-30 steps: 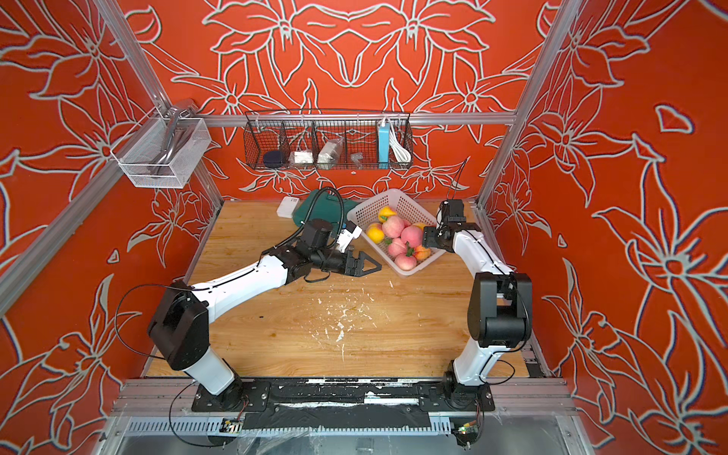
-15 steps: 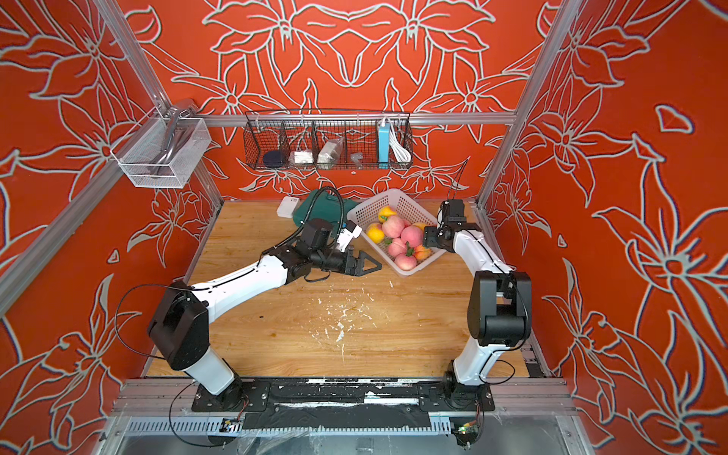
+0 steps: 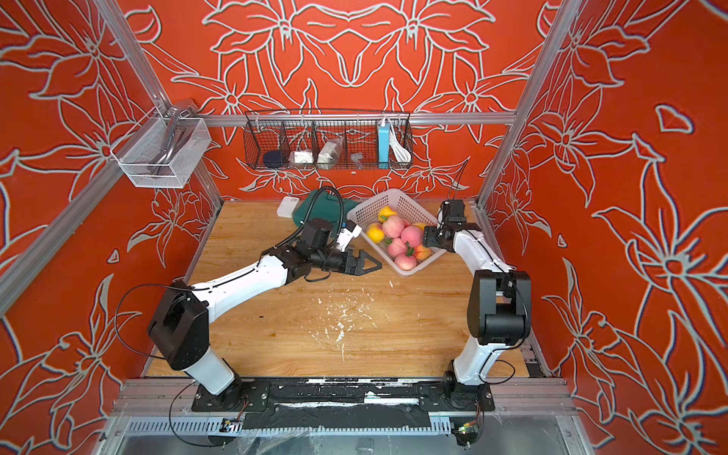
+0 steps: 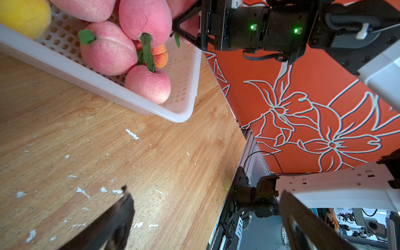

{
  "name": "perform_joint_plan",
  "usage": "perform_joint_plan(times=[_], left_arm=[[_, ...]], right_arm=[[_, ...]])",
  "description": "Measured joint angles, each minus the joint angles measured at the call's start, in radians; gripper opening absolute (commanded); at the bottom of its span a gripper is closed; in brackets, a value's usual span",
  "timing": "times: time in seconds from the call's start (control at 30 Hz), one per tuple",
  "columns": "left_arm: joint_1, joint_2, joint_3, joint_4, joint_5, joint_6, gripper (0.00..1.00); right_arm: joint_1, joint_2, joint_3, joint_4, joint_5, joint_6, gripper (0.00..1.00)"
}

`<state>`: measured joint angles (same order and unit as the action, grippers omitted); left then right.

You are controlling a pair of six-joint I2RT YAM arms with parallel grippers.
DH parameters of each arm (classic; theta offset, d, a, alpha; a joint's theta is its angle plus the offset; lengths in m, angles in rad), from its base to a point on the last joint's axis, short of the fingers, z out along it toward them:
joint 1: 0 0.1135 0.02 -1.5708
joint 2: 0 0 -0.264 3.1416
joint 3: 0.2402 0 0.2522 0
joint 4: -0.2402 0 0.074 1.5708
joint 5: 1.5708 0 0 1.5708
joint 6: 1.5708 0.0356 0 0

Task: Put the peaches into the basket
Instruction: Place the peach in the basket.

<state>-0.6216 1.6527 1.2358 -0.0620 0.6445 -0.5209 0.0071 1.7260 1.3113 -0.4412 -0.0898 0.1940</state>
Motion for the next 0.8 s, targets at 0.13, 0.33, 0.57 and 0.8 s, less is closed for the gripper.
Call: perform_joint_plan(times=[0.13,0.33,0.57,0.8], left_arm=[[0.0,0.0,0.0,0.005,0.0,-0.001,0.99],[0.0,0.0,0.0,0.005,0.0,-0.003,0.99],[0.0,0.0,0.0,0.014,0.001,-0.016,0.99],[0.0,0.001,0.0,0.019,0.005,-0.023,0.99]], right_arm=[[-0.002,0.0,0.0,0.0,-0.001,0.0,0.82],[-0.002,0.0,0.0,0.001,-0.005,0.0,0.84],[-0.003,0.0,0.0,0.002,-0.031,0.002,0.85],[-0.003,-0.002,0.0,0.002,-0.044,0.002,0.85]])
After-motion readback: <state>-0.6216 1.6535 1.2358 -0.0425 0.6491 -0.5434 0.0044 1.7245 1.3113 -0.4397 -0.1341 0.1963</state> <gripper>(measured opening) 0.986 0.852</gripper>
